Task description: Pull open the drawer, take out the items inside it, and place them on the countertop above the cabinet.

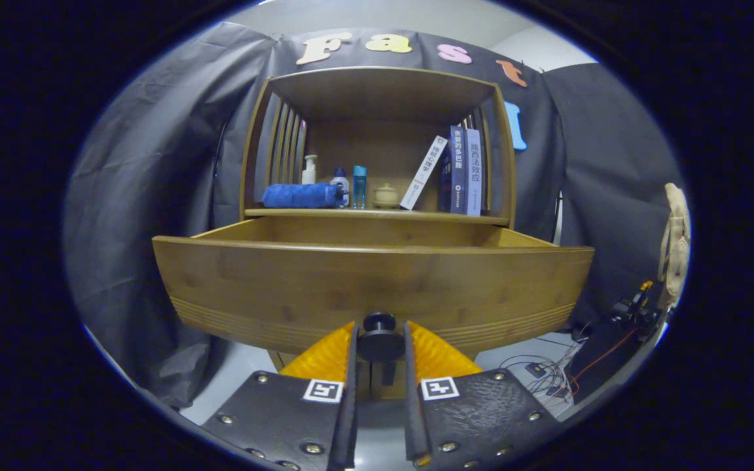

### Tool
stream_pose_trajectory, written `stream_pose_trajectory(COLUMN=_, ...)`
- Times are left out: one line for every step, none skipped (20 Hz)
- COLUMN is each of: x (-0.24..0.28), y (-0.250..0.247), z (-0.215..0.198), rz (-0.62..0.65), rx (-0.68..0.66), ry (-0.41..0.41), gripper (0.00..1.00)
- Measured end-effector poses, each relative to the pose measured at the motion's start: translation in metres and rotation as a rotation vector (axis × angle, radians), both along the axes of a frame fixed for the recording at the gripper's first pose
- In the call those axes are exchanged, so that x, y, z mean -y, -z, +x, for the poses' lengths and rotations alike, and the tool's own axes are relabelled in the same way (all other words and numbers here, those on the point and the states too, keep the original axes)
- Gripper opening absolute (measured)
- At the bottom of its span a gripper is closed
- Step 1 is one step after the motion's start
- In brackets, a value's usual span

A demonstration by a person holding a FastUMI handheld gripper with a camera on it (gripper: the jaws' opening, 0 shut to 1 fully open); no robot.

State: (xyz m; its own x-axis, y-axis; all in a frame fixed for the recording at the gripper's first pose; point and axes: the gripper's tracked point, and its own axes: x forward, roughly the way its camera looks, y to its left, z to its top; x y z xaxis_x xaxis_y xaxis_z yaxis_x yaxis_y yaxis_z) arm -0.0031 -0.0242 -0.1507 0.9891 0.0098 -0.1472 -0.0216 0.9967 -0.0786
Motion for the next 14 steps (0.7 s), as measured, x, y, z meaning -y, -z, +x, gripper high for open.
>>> stream_pose_trajectory(x=-0.004, y=-0.012, z=-0.012, rz=-0.005, rx=0.043, ry=-0.009, gripper=0.29)
stream_pose_trajectory(x=-0.002, y=-0.023, z=-0.013, rz=-0.025, rx=0.071, ry=-0.002, gripper=0.27)
stream_pose_trajectory(x=-0.002, y=-0.022, z=-0.017, rz=-0.045, rx=0.065, ry=-0.003, gripper=0.27)
stream_pose_trajectory(x=-0.007, y=-0.023, z=-0.017, rz=-0.055, rx=0.065, ry=-0.021, gripper=0.27)
stream_pose_trajectory(x=-0.011, y=-0.023, z=-0.016, rz=-0.069, rx=0.056, ry=-0.033, gripper=0.27)
stream_pose_trajectory(x=-0.011, y=-0.025, z=-0.013, rz=-0.084, rx=0.039, ry=-0.036, gripper=0.27)
stream_pose_trajectory(x=-0.013, y=-0.026, z=-0.012, rz=-0.087, rx=0.029, ry=-0.034, gripper=0.27)
stream_pose_trajectory(x=-0.014, y=-0.029, z=-0.008, rz=-0.08, rx=0.015, ry=-0.029, gripper=0.39)
stream_pose_trajectory(x=-0.014, y=-0.034, z=-0.007, rz=-0.075, rx=0.01, ry=-0.019, gripper=0.5)
stream_pose_trajectory(x=-0.014, y=-0.04, z=-0.004, rz=-0.073, rx=0.014, ry=-0.009, gripper=0.62)
stream_pose_trajectory(x=-0.015, y=-0.047, z=-0.003, rz=-0.073, rx=0.025, ry=-0.007, gripper=0.73)
stream_pose_trajectory(x=-0.017, y=-0.053, z=-0.001, rz=-0.072, rx=0.036, ry=-0.008, gripper=0.85)
stream_pose_trajectory(x=-0.017, y=-0.061, z=-0.001, rz=-0.067, rx=0.044, ry=-0.004, gripper=0.96)
stream_pose_trajectory(x=-0.014, y=-0.067, z=0.002, rz=-0.065, rx=0.049, ry=0.004, gripper=0.97)
